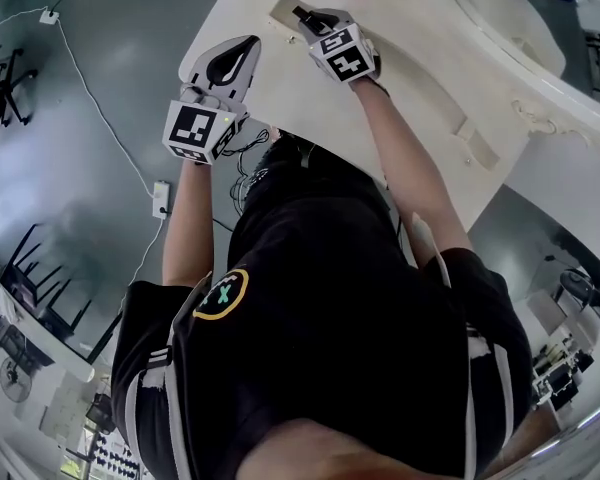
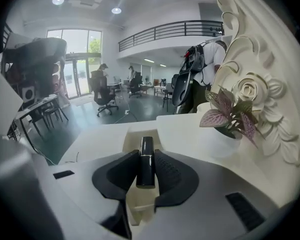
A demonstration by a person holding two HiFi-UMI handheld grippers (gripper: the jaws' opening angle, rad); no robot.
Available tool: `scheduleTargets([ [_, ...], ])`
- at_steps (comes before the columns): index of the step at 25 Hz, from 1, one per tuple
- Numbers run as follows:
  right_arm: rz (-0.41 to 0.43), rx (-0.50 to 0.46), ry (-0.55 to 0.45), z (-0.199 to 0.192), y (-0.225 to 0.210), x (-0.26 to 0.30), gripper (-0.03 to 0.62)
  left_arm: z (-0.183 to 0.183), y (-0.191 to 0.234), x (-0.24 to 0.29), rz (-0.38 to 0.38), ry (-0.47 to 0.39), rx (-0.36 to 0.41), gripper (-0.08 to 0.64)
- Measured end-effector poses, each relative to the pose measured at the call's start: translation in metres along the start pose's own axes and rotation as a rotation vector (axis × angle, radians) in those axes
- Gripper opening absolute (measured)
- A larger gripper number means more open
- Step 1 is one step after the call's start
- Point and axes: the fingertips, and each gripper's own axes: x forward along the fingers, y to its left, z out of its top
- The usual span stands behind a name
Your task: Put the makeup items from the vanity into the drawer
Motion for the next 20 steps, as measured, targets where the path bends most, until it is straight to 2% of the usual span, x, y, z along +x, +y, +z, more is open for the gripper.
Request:
scheduleTargets([
  [10,0.013,-0.023,-0.001,0.004,0.003,0.008,0.124,-0.001,0.004,-0.003,0.008,0.004,-0.004,0.021],
  [14,0.023,-0.026,-0.011,0.005,0.005,0.005,0.161,0.0,0.001,-0.001,0.003,0.002,-0.003,0.021],
  [20,0.005,-0.039,-0.045,0.012,0.003,-0.007,0.179,0.001,-0.002,0.002,-0.007,-0.001,0.0,0.021],
])
